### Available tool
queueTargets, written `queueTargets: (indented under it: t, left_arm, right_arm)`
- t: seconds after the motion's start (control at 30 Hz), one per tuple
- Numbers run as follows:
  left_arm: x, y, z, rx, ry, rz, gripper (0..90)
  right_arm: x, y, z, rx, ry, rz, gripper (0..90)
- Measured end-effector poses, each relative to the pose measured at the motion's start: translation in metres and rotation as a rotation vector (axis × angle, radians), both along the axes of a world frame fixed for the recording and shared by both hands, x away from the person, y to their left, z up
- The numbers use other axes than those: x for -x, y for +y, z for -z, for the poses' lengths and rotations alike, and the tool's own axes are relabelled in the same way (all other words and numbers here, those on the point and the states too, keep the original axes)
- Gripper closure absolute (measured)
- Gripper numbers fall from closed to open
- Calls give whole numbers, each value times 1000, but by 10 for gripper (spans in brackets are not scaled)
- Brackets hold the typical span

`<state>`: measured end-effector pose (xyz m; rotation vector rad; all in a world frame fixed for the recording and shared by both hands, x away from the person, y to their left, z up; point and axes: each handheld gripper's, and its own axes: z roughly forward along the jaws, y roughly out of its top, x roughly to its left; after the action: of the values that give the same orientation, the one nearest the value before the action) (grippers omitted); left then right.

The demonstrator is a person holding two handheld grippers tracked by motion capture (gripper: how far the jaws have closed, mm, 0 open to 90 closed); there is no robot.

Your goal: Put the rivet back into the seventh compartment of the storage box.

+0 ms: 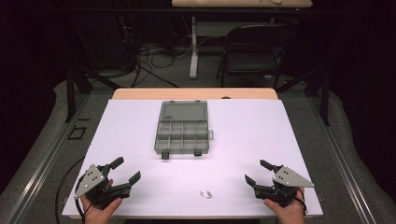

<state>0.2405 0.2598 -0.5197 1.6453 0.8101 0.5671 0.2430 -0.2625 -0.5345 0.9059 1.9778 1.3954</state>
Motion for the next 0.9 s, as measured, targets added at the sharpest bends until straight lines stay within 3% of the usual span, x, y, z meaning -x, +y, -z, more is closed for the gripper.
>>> queueTargets:
  t: [0.37, 0.5, 0.73, 0.77, 0.83, 0.87, 0.9]
  left_arm:
    - [3, 2, -2, -10, 4, -3, 167]
    - [4, 4, -3, -18, 20, -10, 167]
    - [3, 4, -3, -58, 72, -28, 197]
    - [2, 3, -3, -81, 88, -39, 203]
    - [2, 2, -3, -93, 93, -43, 209]
    - [2, 1, -3, -108, 101, -48, 214]
    - [2, 0, -3, -125, 113, -53, 214]
  right_arm:
    - [-2, 3, 0, 7, 3, -7, 234]
    - [0, 7, 0, 4, -27, -4, 247]
    - [1, 10, -3, 55, 0, -10, 257]
    - [0, 11, -4, 66, 37, -17, 273]
    - [-1, 12, -4, 75, 55, -11, 273]
    - [-2, 14, -6, 84, 102, 3, 273]
    - [-2, 14, -6, 84, 102, 3, 273]
